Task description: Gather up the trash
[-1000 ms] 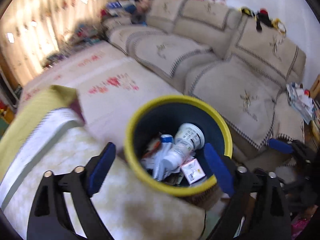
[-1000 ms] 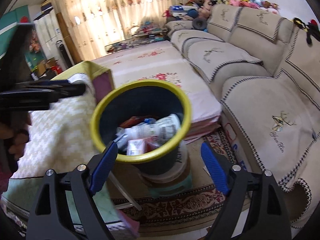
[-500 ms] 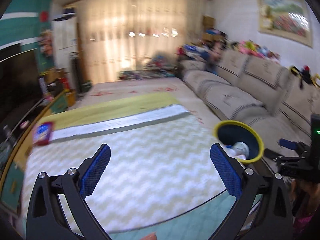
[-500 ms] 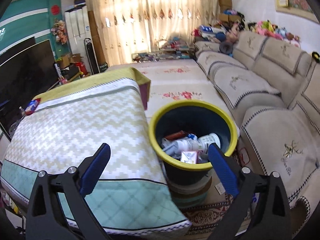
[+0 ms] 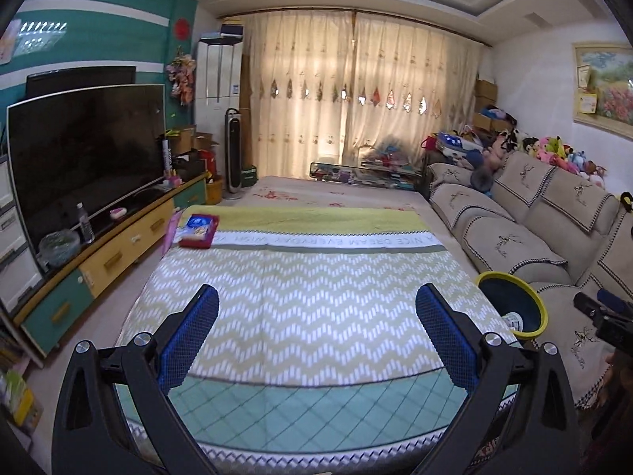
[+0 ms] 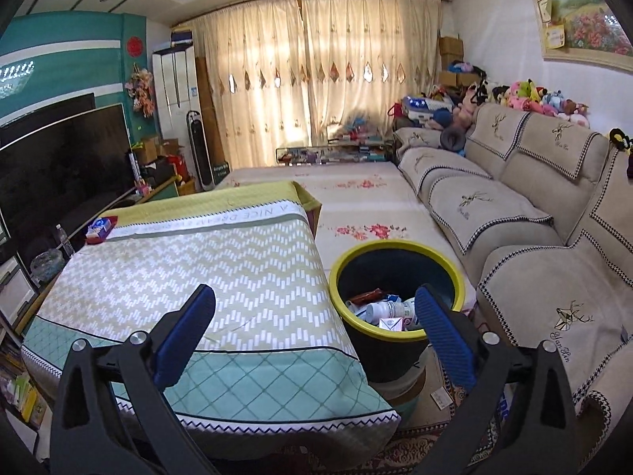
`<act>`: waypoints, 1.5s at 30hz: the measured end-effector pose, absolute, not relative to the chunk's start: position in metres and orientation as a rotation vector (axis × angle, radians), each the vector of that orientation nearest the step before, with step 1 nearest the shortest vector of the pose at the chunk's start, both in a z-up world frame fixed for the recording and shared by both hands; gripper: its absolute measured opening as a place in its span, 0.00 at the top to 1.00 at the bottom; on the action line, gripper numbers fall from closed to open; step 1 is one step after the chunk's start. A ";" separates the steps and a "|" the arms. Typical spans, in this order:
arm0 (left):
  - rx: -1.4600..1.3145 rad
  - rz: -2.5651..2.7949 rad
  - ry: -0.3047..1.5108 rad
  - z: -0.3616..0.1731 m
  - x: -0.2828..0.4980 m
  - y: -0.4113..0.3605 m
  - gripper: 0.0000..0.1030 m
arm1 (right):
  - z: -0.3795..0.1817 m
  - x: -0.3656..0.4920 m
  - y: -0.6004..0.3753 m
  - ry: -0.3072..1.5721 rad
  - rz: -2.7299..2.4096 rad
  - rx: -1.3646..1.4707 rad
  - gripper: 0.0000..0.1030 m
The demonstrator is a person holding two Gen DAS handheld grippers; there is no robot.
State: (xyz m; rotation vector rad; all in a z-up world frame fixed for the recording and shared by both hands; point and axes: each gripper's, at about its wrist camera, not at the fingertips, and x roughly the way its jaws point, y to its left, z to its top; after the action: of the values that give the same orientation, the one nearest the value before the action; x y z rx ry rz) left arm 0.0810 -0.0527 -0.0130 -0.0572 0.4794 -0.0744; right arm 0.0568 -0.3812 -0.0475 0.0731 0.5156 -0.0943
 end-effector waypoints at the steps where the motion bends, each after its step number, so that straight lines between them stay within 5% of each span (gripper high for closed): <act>1: -0.058 -0.072 0.488 -0.015 0.077 -0.052 0.05 | -0.046 0.053 -0.380 0.509 -0.095 0.070 0.07; 45: -0.062 -0.052 0.494 -0.010 0.054 -0.049 0.05 | -0.045 0.048 -0.380 0.491 -0.096 0.085 0.07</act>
State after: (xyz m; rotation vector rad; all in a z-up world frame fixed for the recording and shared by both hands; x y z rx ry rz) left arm 0.0536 -0.0488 -0.0101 -0.0623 0.4942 -0.0521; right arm 0.0476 -0.3798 -0.0448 0.0854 0.4908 -0.0964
